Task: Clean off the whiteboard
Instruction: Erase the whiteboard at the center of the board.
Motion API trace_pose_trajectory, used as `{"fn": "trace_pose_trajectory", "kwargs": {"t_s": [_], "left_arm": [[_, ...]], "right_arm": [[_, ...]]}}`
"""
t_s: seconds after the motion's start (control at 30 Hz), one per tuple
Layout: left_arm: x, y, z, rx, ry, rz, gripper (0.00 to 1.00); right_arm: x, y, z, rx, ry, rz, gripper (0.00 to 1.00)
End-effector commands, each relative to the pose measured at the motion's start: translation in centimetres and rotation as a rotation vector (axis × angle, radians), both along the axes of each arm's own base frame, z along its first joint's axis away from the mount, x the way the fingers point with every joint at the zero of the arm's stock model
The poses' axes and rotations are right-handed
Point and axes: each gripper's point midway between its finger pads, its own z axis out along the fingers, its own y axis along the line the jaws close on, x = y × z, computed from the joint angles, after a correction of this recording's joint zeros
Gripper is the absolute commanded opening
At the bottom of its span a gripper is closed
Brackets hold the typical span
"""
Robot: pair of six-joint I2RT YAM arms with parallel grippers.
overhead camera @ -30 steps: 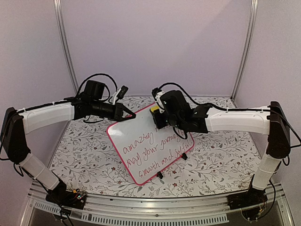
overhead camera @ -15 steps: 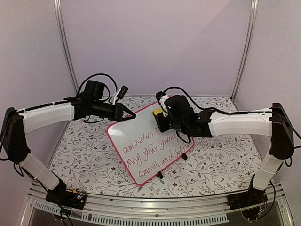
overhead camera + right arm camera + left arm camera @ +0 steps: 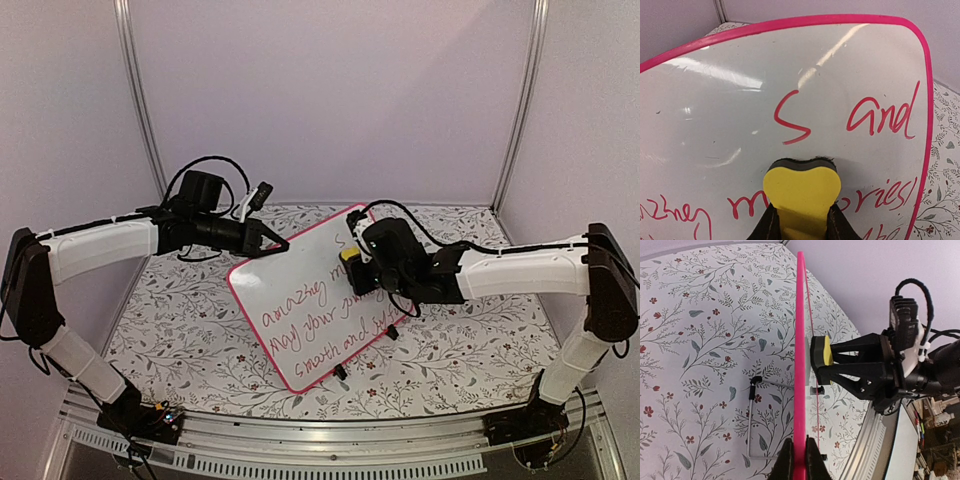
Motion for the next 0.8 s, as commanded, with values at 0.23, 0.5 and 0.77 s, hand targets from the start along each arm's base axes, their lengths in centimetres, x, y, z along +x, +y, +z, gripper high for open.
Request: {"fn": "trace_pose_trajectory", "kwargs": {"t_s": [0.23, 0.5, 0.77], "left_arm": [[-0.7, -0.7, 0.1, -0.001, -0.048, -0.053, 0.00], [-0.8, -0.7, 0.2, -0.003, -0.051, -0.056, 0.00], [-0.8, -0.7, 0.3, -0.006, -0.055, -0.055, 0.00]], "right_arm": [[1.0, -0.2, -0.7, -0.052, 0.013, -0.017, 0.26], [3.0, 1.5, 0.9, -0.043, -0.027, -0.007, 0.26], [3.8, 2.2, 2.7, -0.030, -0.062, -0.002, 0.26]]}}
